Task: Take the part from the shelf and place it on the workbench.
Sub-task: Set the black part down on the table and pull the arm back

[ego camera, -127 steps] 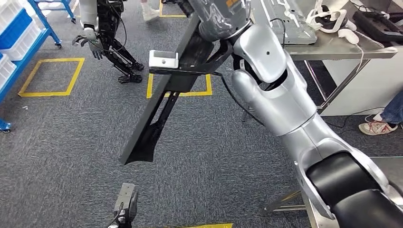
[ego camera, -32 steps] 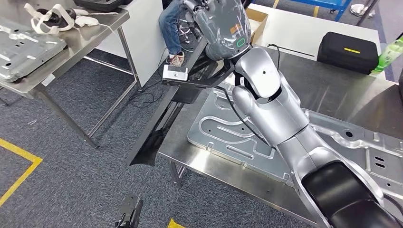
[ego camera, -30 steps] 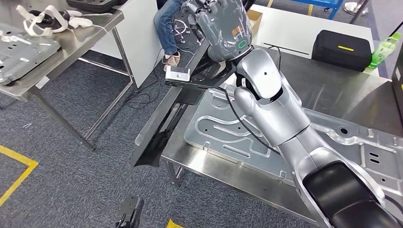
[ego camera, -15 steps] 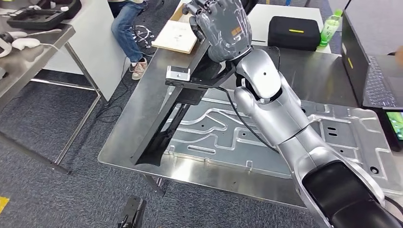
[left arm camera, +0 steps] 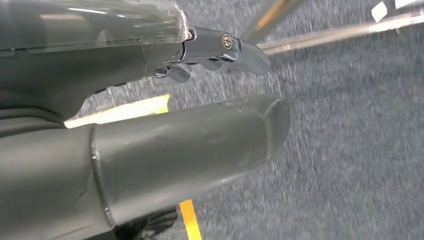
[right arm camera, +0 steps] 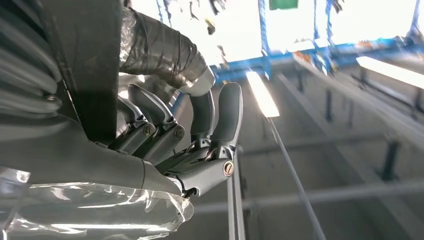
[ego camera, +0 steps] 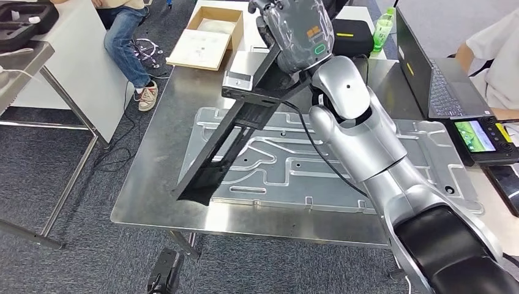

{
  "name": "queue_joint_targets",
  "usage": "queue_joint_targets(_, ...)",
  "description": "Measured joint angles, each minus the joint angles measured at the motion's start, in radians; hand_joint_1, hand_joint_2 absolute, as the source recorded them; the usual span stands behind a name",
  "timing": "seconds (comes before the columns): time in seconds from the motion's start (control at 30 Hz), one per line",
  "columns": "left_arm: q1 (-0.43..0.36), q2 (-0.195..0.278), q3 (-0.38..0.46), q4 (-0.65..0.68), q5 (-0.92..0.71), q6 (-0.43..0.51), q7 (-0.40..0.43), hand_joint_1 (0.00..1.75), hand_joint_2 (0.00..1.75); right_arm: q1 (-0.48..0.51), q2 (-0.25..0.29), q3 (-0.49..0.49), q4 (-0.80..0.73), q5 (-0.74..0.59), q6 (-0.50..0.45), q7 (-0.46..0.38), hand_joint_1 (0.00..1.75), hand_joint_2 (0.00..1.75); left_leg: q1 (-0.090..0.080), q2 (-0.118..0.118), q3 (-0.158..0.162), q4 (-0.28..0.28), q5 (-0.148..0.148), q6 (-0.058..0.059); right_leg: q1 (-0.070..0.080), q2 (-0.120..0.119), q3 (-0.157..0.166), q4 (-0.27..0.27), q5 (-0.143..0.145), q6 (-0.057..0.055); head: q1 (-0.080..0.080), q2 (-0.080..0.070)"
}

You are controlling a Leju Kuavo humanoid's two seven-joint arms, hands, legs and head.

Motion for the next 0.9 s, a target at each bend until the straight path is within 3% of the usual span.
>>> queue_joint_targets(0.07, -0.001, -0.001, 0.000, 0.000, -0.001, -0.002, 0.000, 0.00, 0.00, -0.020, 0.000, -0.002, 0.019, -0.035, 0.044, 0.001, 1.75, 1.75, 0.002, 0.006, -0.002, 0.009, -0.006, -0.009, -0.005, -0.011, 0.070, -0.121, 0.053, 0.003, 0.000, 0.000)
queue_joint_targets(0.13, -0.003, -0.001, 0.000, 0.000, -0.001, -0.004, 0.000, 0.00, 0.00, -0.050, 0.003, -0.005, 0.040, -0.089, 0.098, 0.002, 1.75, 1.75, -0.002, 0.009, -0.005, 0.019, -0.012, -0.021, -0.001, -0.017, 0.115, -0.204, 0.073, -0.005, -0.001, 0.000)
queue_joint_targets(0.27, -0.004, -0.001, -0.001, 0.000, 0.002, -0.011, 0.001, 0.00, 0.00, -0.110, 0.010, -0.019, 0.110, -0.208, 0.213, 0.022, 1.75, 1.75, -0.001, 0.008, -0.012, 0.028, -0.021, -0.043, 0.003, -0.012, 0.117, -0.218, 0.075, -0.034, -0.002, 0.000)
queue_joint_targets(0.33, -0.003, -0.001, -0.001, 0.000, 0.005, -0.012, 0.001, 0.00, 0.00, -0.136, 0.016, -0.027, 0.141, -0.235, 0.237, 0.027, 1.75, 1.75, 0.001, -0.003, -0.042, 0.096, -0.065, -0.049, 0.002, -0.009, 0.118, -0.224, 0.079, -0.048, -0.002, 0.000)
queue_joint_targets(0.4, -0.001, -0.001, -0.001, 0.000, 0.007, -0.014, 0.001, 0.00, 0.00, -0.156, 0.022, -0.030, 0.169, -0.248, 0.251, 0.030, 1.75, 1.75, 0.001, -0.011, -0.101, 0.227, -0.124, -0.051, 0.006, -0.005, 0.118, -0.224, 0.079, -0.055, -0.002, 0.000)
queue_joint_targets(0.47, 0.002, -0.001, -0.001, 0.000, 0.008, -0.016, 0.001, 0.00, 0.00, -0.168, 0.025, -0.030, 0.200, -0.265, 0.265, 0.034, 1.75, 1.75, 0.001, -0.013, -0.142, 0.304, -0.136, -0.050, 0.010, 0.001, 0.119, -0.224, 0.078, -0.057, -0.002, 0.000)
queue_joint_targets(0.5, 0.003, -0.001, -0.001, 0.000, 0.008, -0.017, 0.001, 0.00, 0.00, -0.172, 0.025, -0.031, 0.214, -0.273, 0.271, 0.036, 1.75, 1.75, 0.000, -0.013, -0.137, 0.287, -0.114, -0.047, 0.012, 0.005, 0.121, -0.223, 0.077, -0.057, -0.002, 0.000)
queue_joint_targets(0.57, 0.004, -0.001, -0.001, 0.000, 0.008, -0.018, 0.001, 0.00, 0.00, -0.183, 0.026, -0.034, 0.234, -0.288, 0.278, 0.037, 1.75, 1.75, -0.001, -0.016, -0.086, 0.166, -0.045, -0.037, 0.014, 0.011, 0.122, -0.220, 0.076, -0.056, -0.002, 0.000)
queue_joint_targets(0.63, 0.003, 0.000, -0.001, 0.000, 0.008, -0.019, 0.001, 0.00, 0.00, -0.200, 0.026, -0.039, 0.252, -0.300, 0.283, 0.037, 1.75, 1.75, -0.006, -0.021, -0.040, 0.059, -0.006, -0.027, 0.016, 0.016, 0.118, -0.217, 0.075, -0.050, -0.002, 0.000)
queue_joint_targets(0.77, 0.004, 0.000, -0.001, 0.000, 0.009, -0.024, -0.001, 0.00, 0.00, -0.216, 0.025, -0.046, 0.280, -0.310, 0.299, 0.050, 1.75, 1.75, -0.008, -0.022, -0.025, 0.021, 0.002, -0.014, 0.015, 0.018, 0.113, -0.219, 0.077, -0.028, -0.002, 0.000)
queue_joint_targets(0.83, 0.002, -0.002, -0.001, 0.000, 0.010, -0.026, -0.002, 0.00, 0.00, -0.226, 0.025, -0.049, 0.290, -0.314, 0.304, 0.055, 1.75, 1.75, -0.003, -0.019, -0.020, 0.011, 0.008, -0.004, 0.015, 0.013, 0.090, -0.166, 0.040, -0.020, -0.001, 0.000)
queue_joint_targets(0.9, 0.002, -0.002, -0.001, 0.000, 0.010, -0.027, -0.003, 0.00, 0.00, -0.232, 0.025, -0.051, 0.300, -0.318, 0.307, 0.056, 1.75, 1.75, -0.003, -0.017, -0.020, 0.009, 0.009, 0.001, 0.012, 0.010, 0.034, -0.042, -0.023, -0.015, 0.000, 0.000)
